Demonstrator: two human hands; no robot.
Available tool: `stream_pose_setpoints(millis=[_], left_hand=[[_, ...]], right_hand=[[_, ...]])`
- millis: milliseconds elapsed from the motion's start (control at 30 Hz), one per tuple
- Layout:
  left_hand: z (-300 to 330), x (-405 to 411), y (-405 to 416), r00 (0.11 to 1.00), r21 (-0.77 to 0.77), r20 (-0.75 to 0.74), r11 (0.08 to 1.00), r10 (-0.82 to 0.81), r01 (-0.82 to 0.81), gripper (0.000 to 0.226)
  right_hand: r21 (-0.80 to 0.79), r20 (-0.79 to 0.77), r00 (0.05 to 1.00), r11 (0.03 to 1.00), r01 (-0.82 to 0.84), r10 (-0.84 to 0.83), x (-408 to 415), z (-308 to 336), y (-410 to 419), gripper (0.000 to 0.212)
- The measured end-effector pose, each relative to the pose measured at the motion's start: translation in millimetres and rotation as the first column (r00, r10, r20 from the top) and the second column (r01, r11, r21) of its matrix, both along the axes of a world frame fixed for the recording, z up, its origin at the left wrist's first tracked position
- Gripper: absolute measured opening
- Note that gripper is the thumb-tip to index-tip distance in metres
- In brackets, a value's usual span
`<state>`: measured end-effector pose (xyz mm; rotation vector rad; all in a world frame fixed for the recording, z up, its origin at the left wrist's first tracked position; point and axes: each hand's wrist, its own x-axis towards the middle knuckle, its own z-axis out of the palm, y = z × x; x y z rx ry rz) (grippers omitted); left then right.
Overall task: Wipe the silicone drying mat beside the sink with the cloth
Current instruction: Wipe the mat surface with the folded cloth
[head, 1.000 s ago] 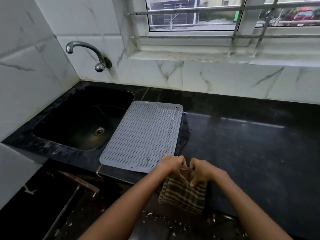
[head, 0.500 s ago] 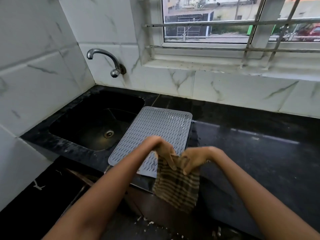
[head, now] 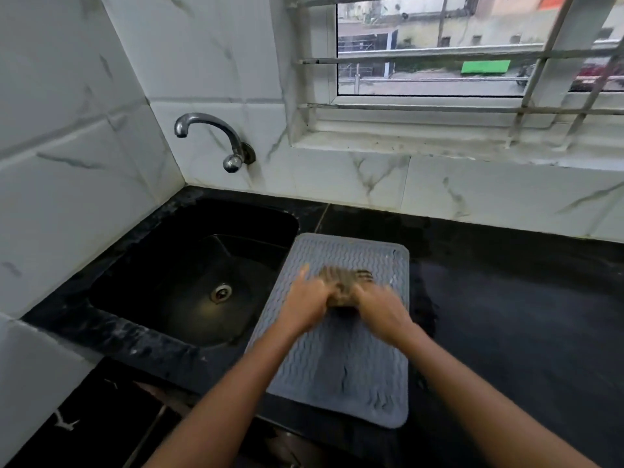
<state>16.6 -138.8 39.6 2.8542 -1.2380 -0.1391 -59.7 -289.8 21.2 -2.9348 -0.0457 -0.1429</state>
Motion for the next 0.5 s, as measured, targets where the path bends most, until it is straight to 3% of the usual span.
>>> stream_pose_setpoints(millis=[67, 100, 167, 267, 333, 400, 467, 500], left_hand=[[-33, 0, 12, 0.990, 0.066, -0.137, 0.998, 0.018, -0.010, 0.046], [-41, 5, 16, 0.984, 0.024, -0.178, 0.999, 0.026, -0.023, 0.044], [-37, 20, 17, 0.967, -0.061, -0.253, 0.996, 0.043, -0.060, 0.036], [-24, 48, 5, 0.931, -0.195, -0.355, 0.968, 0.083, -0.161, 0.035], [-24, 61, -5, 0.954, -0.275, -0.250, 0.933, 0.165, -0.233, 0.044], [-27, 68, -15, 0.970, -0.358, -0.024, 0.904, 0.241, -0.233, 0.052], [-34, 72, -25, 0.982, -0.429, 0.052, 0.892, 0.184, -0.145, 0.053], [-39, 71, -28, 0.995, -0.427, 0.010, 0.900, 0.103, -0.089, 0.051]], right_hand=[[0.004, -0.200, 0.980, 1.000, -0.002, 0.003, -5, -30, 2, 0.022], [0.079, -0.235, 0.972, 0.996, 0.046, -0.026, -4, -36, 2, 0.019], [0.278, -0.255, 0.963, 0.947, 0.162, -0.090, 3, -33, -4, 0.013], [0.552, -0.208, 0.952, 0.777, 0.303, -0.223, 25, -16, -15, 0.015], [0.655, -0.110, 0.907, 0.657, 0.374, -0.407, 42, -7, -14, 0.020], [0.649, 0.032, 0.800, 0.621, 0.439, -0.599, 55, -4, -13, 0.029], [0.579, 0.174, 0.739, 0.675, 0.458, -0.651, 63, -8, -11, 0.030], [0.516, 0.200, 0.766, 0.730, 0.448, -0.611, 63, -14, -9, 0.030]])
